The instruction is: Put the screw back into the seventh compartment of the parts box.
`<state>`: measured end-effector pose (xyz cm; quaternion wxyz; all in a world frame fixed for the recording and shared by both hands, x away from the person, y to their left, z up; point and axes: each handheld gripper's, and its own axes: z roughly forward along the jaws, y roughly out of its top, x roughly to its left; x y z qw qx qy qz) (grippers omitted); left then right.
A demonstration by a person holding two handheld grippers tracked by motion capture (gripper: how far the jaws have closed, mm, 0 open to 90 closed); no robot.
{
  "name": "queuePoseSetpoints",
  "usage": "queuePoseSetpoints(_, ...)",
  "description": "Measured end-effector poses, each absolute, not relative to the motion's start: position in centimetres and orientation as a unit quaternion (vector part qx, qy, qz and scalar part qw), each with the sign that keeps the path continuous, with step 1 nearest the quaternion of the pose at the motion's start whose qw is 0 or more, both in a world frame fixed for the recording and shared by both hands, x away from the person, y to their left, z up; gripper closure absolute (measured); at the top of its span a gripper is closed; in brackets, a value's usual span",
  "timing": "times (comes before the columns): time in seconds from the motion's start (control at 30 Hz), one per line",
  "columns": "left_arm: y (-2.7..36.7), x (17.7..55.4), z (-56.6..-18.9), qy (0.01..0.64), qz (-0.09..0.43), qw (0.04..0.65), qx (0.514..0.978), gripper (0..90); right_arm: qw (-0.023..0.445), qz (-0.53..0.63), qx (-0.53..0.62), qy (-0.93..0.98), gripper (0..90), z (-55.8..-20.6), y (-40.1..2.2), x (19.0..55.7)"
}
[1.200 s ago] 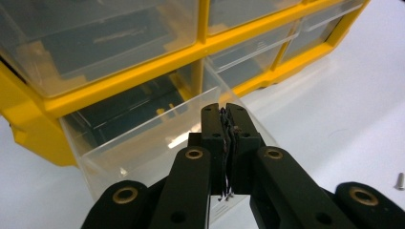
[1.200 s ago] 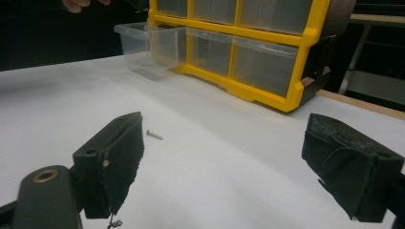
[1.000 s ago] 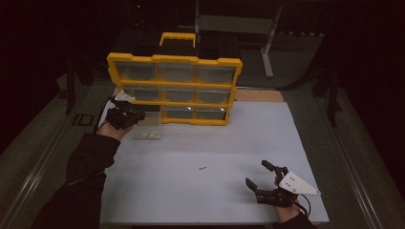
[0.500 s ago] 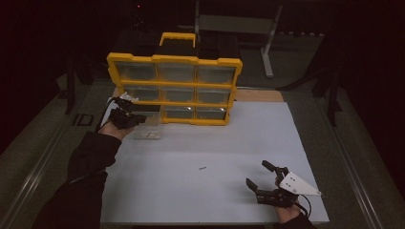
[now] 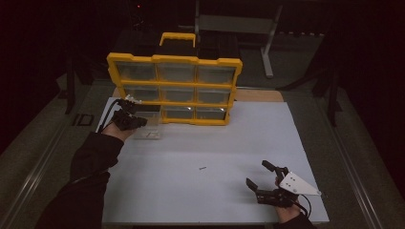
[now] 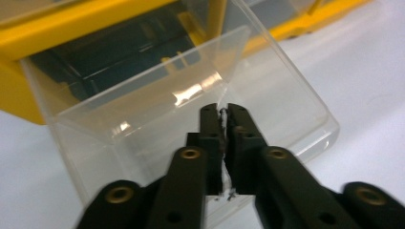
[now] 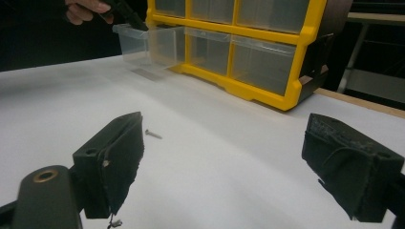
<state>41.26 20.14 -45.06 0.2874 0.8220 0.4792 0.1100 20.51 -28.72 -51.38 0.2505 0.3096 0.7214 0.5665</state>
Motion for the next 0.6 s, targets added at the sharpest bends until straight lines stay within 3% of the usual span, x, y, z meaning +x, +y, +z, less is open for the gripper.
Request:
queuePoseSetpoints(0.4, 20.1, 40.5, -42.9, 0.475, 0.121, 0.331, 0.806, 54.1, 0.252, 0.566, 0.31, 0.721, 14.1, -51.4, -28.8, 20.5)
queuePoseSetpoints(0.6, 18.7, 39.7, -42.2, 0.451, 0.117, 0.351, 0.812, 33.9, 0.251, 0.566, 0.309, 0.722, 14.0, -51.4, -28.7, 20.4)
